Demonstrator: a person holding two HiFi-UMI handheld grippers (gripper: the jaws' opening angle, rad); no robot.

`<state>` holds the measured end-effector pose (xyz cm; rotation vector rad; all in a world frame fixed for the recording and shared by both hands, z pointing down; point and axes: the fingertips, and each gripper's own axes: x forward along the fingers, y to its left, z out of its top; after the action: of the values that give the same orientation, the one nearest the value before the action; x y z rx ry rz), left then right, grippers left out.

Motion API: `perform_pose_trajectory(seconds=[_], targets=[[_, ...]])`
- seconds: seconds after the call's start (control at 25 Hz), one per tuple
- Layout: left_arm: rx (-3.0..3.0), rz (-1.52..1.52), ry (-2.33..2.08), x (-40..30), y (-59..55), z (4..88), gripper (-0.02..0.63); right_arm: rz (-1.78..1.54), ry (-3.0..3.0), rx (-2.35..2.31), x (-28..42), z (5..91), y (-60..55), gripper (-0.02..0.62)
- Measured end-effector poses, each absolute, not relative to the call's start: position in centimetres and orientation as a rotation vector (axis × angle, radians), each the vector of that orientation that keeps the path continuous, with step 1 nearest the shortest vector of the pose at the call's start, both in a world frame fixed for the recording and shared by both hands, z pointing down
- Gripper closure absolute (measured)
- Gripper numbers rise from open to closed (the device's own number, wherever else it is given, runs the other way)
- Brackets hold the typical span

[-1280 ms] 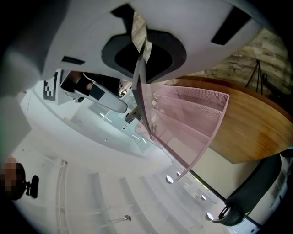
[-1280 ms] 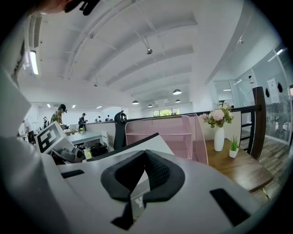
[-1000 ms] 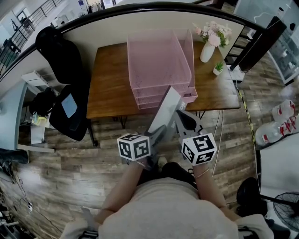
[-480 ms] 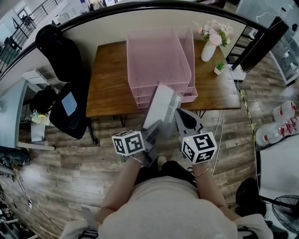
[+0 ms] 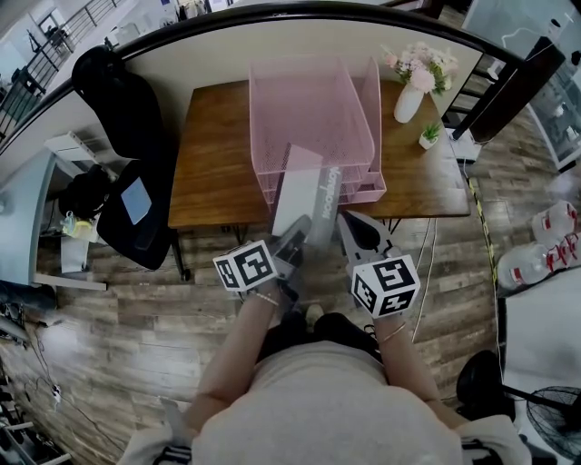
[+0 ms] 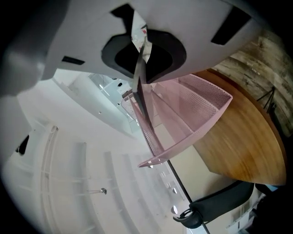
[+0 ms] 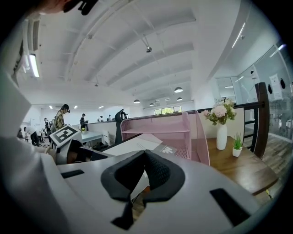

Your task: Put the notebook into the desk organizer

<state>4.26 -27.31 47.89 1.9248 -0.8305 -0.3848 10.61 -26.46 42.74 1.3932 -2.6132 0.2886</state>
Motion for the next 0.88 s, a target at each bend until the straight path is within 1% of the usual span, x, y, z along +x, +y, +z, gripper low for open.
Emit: perform_pose_trajectory(seconds=[0.4, 0.44, 0.52, 0.88], targets=[[1.819, -0.553, -0.907, 3.4, -29.7, 48.4, 0.586, 0.285, -2.62, 1.365, 10.4, 43.0, -27.4, 0.586], [1.81, -0.562, -0.909, 3.4, -29.9, 48.5, 0.578, 0.285, -2.621, 1.362, 10.4, 43.0, -27.5, 0.586], [1.789, -0.575, -0.916, 3.3, -30.3, 48.7, 0.558, 0.286, -2.622, 1.356, 10.3, 43.1, -27.6, 0.586], [1.768, -0.556, -0.941, 3.8, -32.2, 49.8, 0.555, 0.294, -2.619, 1.333, 10.5, 43.5, -28.2, 0.586]])
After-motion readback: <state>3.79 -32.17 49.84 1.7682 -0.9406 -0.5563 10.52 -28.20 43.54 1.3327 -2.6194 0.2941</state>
